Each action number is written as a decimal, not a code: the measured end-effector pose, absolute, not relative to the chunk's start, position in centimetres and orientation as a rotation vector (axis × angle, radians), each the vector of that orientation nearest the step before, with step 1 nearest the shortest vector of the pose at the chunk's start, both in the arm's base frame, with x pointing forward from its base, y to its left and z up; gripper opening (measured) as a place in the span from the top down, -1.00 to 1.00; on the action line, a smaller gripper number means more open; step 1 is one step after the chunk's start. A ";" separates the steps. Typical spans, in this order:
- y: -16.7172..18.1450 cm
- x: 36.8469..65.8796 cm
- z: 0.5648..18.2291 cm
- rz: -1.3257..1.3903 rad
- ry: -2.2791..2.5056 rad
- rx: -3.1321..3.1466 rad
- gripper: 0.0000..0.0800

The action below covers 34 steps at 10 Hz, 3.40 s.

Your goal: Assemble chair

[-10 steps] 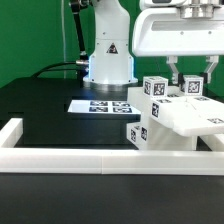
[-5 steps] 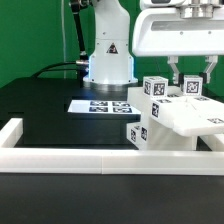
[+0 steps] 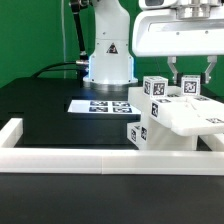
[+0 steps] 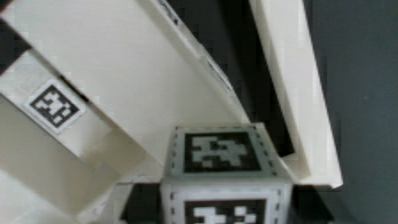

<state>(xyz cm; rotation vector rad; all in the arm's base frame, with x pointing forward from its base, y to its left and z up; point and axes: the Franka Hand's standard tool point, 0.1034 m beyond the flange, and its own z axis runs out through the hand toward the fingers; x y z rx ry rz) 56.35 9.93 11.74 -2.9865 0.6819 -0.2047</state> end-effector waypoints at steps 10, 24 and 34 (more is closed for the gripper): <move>10.2 56.3 11.8 -0.145 1.517 -2.599 0.28; 11.3 56.1 11.7 0.007 2.355 -1.769 0.28; 11.4 56.0 11.7 0.010 2.209 -1.950 -0.55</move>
Offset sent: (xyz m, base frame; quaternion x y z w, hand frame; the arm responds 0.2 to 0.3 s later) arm 0.0000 0.0000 0.0000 0.0000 0.0000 0.1938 0.9810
